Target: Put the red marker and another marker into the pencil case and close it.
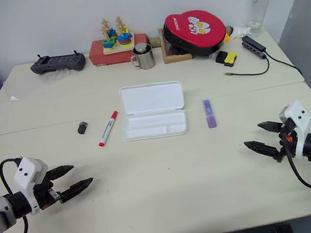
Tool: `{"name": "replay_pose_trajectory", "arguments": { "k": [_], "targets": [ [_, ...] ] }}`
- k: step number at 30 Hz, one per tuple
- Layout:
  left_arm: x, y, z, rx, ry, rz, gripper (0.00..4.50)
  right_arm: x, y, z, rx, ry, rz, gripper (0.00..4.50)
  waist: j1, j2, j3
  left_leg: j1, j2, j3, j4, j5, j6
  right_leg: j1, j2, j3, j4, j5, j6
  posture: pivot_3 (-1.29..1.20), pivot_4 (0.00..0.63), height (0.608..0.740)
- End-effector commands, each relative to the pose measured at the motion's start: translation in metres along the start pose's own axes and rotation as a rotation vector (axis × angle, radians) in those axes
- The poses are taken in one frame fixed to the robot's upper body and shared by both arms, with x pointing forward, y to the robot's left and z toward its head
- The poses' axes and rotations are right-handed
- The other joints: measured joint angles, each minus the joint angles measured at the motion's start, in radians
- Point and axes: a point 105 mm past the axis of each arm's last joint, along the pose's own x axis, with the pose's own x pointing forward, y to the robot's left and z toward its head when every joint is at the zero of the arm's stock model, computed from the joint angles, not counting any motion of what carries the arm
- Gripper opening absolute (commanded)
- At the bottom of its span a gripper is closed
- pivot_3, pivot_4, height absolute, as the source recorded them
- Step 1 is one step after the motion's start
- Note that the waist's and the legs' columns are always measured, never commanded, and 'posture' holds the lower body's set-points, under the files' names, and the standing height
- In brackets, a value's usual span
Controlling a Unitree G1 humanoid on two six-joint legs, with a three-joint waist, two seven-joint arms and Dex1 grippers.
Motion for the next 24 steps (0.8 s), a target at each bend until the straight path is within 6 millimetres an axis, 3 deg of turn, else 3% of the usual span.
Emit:
{"name": "replay_pose_trajectory", "arguments": {
  "k": [1, 11, 24],
  "targets": [
    [-0.007, 0.003, 0.014, 0.05, -0.01, 0.006, 4.44, 0.0, 0.006, 0.008, -0.036, -0.024, 0.021, 4.5, 0.0, 0.0, 0.0, 0.0, 0.0, 0.0, 0.0, 0.0, 0.0, 0.0, 0.0, 0.0, 0.0, 0.0, 0.0, 0.0, 0.15, 0.74],
    [-0.005, 0.003, 0.015, 0.063, -0.011, 0.027, 4.44, -0.004, 0.003, 0.01, -0.026, -0.037, 0.022, 4.5, 0.0, 0.0, 0.0, 0.0, 0.0, 0.0, 0.0, 0.0, 0.0, 0.0, 0.0, 0.0, 0.0, 0.0, 0.0, 0.0, 0.15, 0.74],
    [-0.007, -0.005, 0.007, 0.055, 0.031, -0.001, 4.44, -0.006, 0.006, -0.002, -0.013, 0.033, 0.05, 4.5, -0.001, 0.0, 0.0, 0.0, 0.0, 0.0, 0.0, 0.0, 0.0, 0.0, 0.0, 0.0, 0.0, 0.0, 0.0, 0.0, 0.15, 0.74]
  ]
}}
